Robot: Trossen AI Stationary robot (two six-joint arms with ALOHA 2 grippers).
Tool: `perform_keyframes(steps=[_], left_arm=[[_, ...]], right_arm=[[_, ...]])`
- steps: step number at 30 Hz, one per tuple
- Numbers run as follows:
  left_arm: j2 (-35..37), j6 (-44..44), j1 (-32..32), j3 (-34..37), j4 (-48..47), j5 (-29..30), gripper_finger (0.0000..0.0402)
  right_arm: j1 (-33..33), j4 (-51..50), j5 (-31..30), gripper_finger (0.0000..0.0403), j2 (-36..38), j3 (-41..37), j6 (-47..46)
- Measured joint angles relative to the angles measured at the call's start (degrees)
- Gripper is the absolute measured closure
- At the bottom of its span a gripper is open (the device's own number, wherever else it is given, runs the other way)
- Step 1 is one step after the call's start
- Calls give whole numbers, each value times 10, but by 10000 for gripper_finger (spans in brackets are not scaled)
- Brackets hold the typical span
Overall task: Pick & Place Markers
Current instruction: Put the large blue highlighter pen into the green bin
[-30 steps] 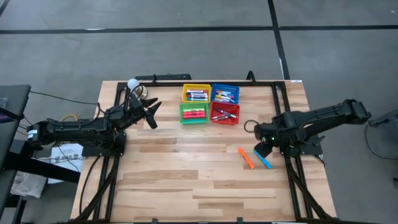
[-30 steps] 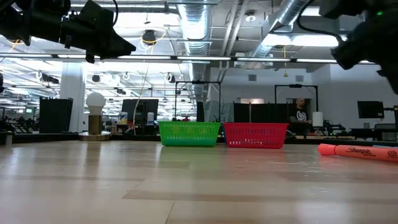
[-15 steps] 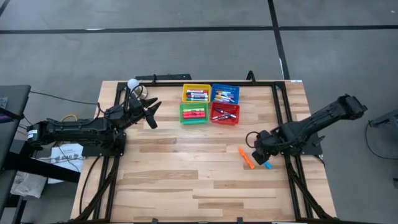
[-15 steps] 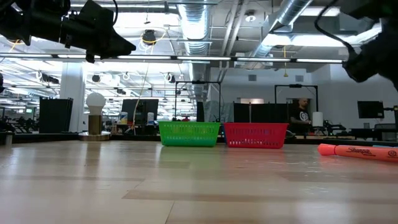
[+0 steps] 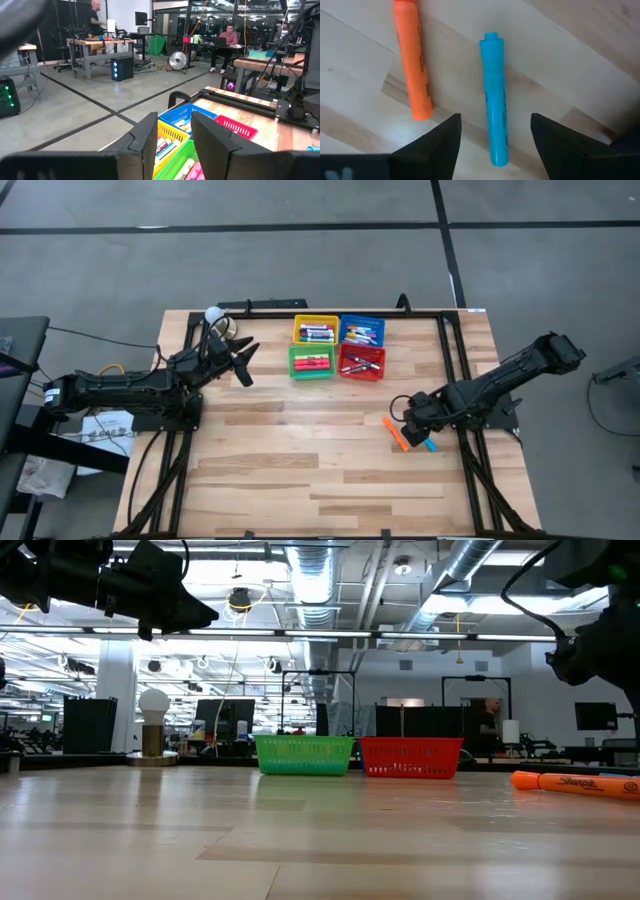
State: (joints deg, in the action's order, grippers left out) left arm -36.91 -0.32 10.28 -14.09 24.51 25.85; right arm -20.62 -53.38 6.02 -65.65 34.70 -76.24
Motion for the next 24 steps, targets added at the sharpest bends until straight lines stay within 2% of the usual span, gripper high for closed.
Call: perform_keyframes(steps=[13, 19, 24], left_arm=[[0, 0, 0, 0, 0, 0, 284], [0, 0, 0, 0, 0, 0, 284], [0, 0, 0, 0, 0, 0, 284]], right_arm=[[0, 53, 11, 183, -137, 0, 48], [1, 78, 32, 229, -181, 4, 61], [6, 83, 39, 284, -177, 2, 58]])
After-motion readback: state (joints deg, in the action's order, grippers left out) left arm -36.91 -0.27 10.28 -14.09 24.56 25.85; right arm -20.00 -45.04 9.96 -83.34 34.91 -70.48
